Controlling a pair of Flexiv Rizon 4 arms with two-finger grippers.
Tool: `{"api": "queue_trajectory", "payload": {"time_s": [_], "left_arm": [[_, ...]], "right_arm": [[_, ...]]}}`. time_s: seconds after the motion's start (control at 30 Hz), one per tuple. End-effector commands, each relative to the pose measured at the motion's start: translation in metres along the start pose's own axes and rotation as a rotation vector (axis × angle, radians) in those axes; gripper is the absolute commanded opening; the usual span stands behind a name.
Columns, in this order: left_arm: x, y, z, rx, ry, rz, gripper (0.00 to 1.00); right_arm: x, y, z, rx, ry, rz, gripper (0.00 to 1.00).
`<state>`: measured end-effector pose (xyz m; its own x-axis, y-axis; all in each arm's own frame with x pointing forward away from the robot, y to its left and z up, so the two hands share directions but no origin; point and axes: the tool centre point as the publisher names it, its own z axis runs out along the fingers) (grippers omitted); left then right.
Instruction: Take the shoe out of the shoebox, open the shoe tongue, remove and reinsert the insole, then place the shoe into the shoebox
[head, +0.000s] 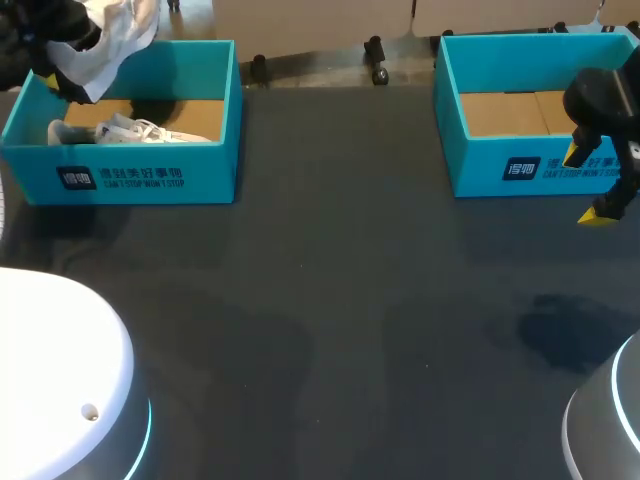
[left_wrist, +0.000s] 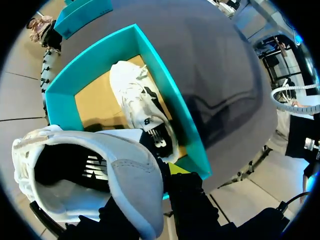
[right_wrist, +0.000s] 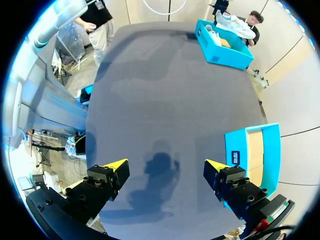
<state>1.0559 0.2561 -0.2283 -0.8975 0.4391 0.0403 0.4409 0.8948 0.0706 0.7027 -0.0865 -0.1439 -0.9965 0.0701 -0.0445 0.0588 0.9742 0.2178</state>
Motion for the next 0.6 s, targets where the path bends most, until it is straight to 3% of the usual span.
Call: {"api": "queue_trajectory", "payload": {"time_s": [0.03,0.43,0.6], "left_arm": [[0.0016,-0.0004,-0.0021,-0.004,-0.002,-0.001,0.0],[0.0016,-0.0004,-0.0021,-0.004,-0.002,-0.001,0.0],[-0.0016,-0.0014,-0.0057,-0.124,0.062,0.24,0.0]], "right_arm": [[-0.0015,0.0006,0.0004,0.002,0.003,0.0,1.0],[-0.0015,0.0006,0.0004,0.002,0.003,0.0,1.0],[-0.0015,0.0006,0.0004,0.002,0.003,0.0,1.0]]}}
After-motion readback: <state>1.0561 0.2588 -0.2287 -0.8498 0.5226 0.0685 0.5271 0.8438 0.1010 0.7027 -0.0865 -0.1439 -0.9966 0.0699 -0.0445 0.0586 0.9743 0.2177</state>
